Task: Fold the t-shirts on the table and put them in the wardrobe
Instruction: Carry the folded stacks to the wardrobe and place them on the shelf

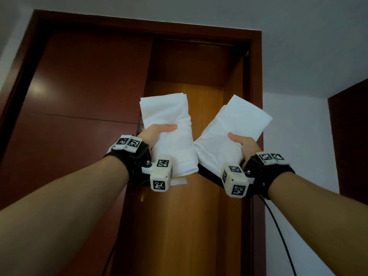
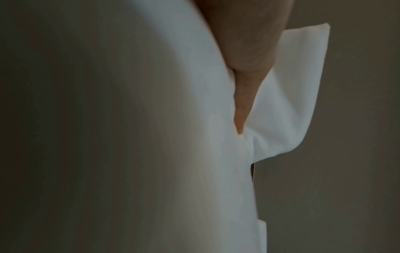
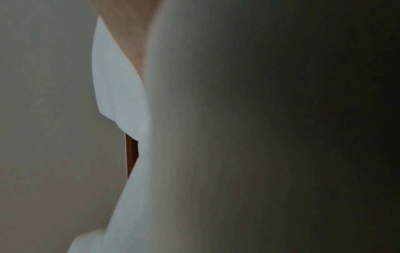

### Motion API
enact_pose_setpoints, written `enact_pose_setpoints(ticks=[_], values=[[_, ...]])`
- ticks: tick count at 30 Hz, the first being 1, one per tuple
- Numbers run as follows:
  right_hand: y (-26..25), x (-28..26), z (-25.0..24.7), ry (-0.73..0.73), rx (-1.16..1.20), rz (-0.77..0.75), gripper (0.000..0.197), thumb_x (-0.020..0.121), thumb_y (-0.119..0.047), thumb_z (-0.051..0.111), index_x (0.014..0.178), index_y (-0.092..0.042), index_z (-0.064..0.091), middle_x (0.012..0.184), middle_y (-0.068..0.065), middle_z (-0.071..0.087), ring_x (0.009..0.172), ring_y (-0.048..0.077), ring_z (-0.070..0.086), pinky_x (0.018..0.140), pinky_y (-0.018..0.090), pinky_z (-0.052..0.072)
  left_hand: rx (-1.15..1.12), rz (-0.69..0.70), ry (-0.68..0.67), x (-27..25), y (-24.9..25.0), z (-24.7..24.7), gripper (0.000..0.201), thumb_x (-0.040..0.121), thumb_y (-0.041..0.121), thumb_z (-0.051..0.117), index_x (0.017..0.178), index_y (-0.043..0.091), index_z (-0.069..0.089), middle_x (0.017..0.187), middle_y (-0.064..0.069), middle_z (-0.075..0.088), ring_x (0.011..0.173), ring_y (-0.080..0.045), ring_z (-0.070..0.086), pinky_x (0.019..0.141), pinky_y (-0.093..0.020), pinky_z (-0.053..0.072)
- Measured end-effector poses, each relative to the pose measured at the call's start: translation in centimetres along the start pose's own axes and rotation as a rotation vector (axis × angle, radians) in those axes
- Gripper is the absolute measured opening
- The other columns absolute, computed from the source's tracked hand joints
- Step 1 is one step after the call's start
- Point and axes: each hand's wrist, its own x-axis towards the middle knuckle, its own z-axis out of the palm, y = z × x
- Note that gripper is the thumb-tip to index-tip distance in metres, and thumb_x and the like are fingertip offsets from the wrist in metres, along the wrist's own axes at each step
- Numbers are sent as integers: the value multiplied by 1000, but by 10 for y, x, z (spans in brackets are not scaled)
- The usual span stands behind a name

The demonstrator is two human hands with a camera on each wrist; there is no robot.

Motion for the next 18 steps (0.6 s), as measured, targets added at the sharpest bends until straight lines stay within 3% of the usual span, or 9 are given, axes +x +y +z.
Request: enact_pose_setpoints(ticks=[4, 8, 11, 16, 18], values=[[12, 79, 8, 23, -18, -57, 30, 82, -25, 73, 103, -7, 63, 93, 10, 68, 83, 29, 64, 71, 35, 50, -18, 68, -22, 77, -18, -5, 10, 91, 17, 63, 86, 10, 69, 73, -6, 74, 70, -24, 69, 78, -33, 53], [15, 147, 11, 12, -4, -114, 18, 85, -21, 70, 96, -8, 65, 83, 7, 70, 72, 24, 66, 61, 29, 49, -31, 106, -48, 147, -29, -7, 12, 90, 21, 65, 93, 10, 70, 85, -10, 73, 71, -24, 71, 79, -35, 54], [19, 191, 9, 28, -7, -142, 27, 81, -22, 74, 101, -7, 66, 93, 9, 71, 79, 26, 67, 67, 32, 52, -23, 105, -46, 190, -35, -4, 13, 89, 24, 66, 91, 11, 69, 78, -8, 74, 69, -24, 71, 83, -36, 53], [22, 250, -1, 4, 26, -196, 29, 81, -21, 73, 107, -8, 66, 96, 9, 71, 83, 28, 68, 70, 34, 53, -1, 166, -26, 248, -35, 9, 13, 88, 25, 68, 92, 13, 67, 71, -6, 74, 60, -21, 72, 57, -28, 57], [22, 272, -7, -5, 36, -215, 26, 82, -20, 72, 105, -9, 67, 95, 8, 71, 81, 27, 68, 70, 34, 53, 13, 189, -10, 267, -33, 16, 14, 88, 26, 69, 93, 13, 67, 69, -5, 73, 59, -21, 71, 55, -27, 57]])
